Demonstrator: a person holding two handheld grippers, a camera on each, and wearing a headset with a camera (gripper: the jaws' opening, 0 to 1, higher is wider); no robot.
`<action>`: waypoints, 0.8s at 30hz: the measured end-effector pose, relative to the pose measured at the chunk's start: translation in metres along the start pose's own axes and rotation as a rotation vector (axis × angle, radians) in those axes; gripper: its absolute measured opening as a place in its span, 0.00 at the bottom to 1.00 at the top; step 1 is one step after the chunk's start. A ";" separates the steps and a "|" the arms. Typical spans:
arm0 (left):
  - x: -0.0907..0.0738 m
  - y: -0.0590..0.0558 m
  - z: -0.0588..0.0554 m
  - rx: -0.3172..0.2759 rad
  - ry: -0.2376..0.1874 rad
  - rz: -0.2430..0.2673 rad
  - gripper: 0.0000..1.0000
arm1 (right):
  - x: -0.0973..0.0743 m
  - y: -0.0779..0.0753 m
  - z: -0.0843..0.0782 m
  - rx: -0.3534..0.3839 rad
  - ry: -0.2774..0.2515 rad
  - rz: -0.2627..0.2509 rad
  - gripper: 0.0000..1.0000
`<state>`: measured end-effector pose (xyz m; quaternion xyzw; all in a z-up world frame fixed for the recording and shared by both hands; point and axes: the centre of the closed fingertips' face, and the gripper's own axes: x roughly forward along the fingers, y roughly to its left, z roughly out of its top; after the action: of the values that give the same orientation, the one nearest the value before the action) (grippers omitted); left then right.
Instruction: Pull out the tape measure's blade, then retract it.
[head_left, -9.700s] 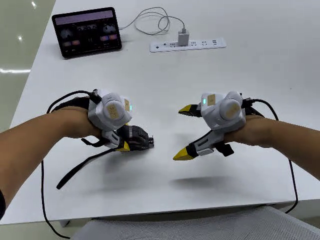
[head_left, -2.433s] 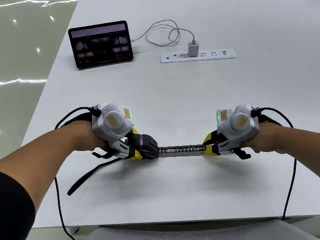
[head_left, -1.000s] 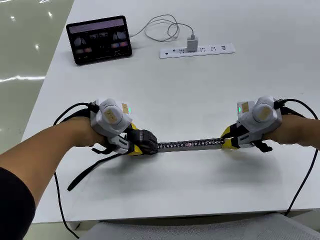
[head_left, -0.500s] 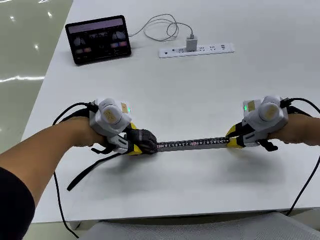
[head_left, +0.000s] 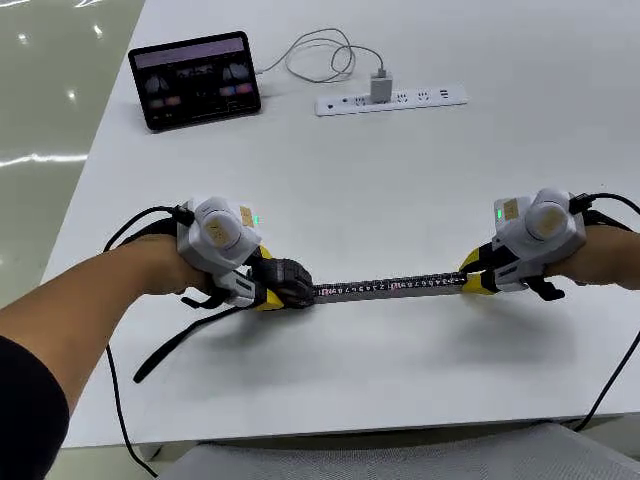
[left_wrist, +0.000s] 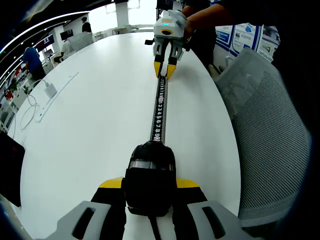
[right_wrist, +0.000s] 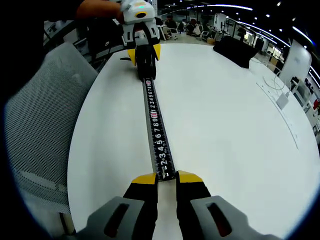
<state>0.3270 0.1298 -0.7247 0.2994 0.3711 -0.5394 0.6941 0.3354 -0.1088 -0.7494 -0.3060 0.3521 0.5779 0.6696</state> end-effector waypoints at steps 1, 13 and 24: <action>0.000 0.000 0.000 0.000 -0.001 0.000 0.31 | 0.000 0.000 -0.001 0.003 0.000 -0.001 0.08; 0.001 0.001 0.000 -0.002 -0.005 -0.001 0.31 | -0.004 -0.002 -0.004 0.010 0.002 -0.003 0.08; 0.002 0.002 -0.001 -0.001 -0.003 0.000 0.31 | -0.007 -0.001 -0.009 0.023 0.002 -0.006 0.08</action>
<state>0.3294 0.1305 -0.7269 0.2983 0.3703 -0.5396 0.6947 0.3349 -0.1202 -0.7486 -0.2997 0.3585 0.5715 0.6745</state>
